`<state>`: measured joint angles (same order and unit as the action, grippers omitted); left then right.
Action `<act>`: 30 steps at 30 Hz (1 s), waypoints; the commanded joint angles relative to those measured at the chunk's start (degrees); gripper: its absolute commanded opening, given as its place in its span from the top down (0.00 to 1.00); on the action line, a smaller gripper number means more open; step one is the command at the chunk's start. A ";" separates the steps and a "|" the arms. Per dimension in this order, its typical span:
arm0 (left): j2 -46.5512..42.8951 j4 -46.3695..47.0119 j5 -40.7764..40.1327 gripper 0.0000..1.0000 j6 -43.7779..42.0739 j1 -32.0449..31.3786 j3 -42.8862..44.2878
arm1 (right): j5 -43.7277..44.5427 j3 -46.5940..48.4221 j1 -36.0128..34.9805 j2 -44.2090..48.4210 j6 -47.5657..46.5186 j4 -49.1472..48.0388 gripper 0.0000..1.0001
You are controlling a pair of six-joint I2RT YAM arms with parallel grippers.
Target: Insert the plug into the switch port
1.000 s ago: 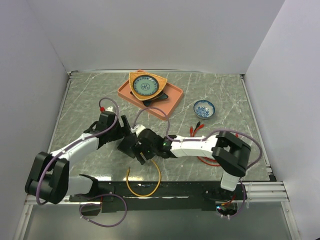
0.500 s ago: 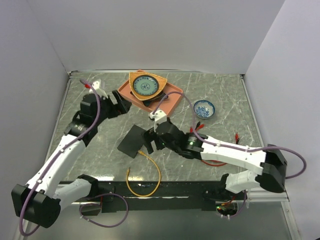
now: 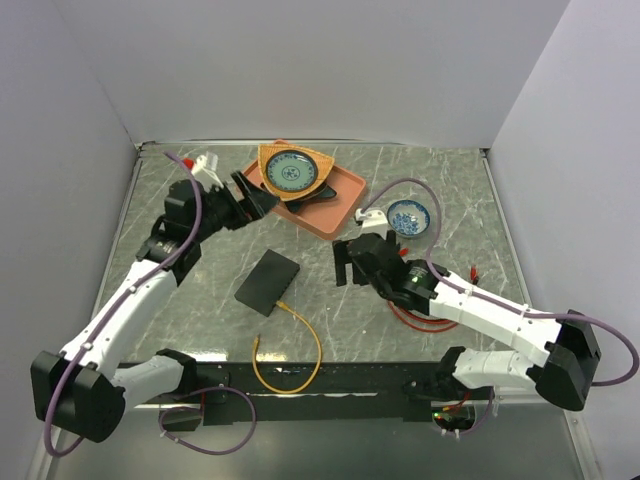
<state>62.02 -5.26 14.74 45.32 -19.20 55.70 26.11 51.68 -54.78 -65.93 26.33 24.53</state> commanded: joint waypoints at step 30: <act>-7.18 3.41 1.34 0.04 -2.87 0.92 -8.24 | 0.35 3.34 17.43 -25.11 0.92 3.68 0.48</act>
<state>55.72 -2.52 16.45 43.18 -18.46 45.69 26.68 53.04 -38.44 -88.88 26.30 28.73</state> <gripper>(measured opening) 0.963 0.525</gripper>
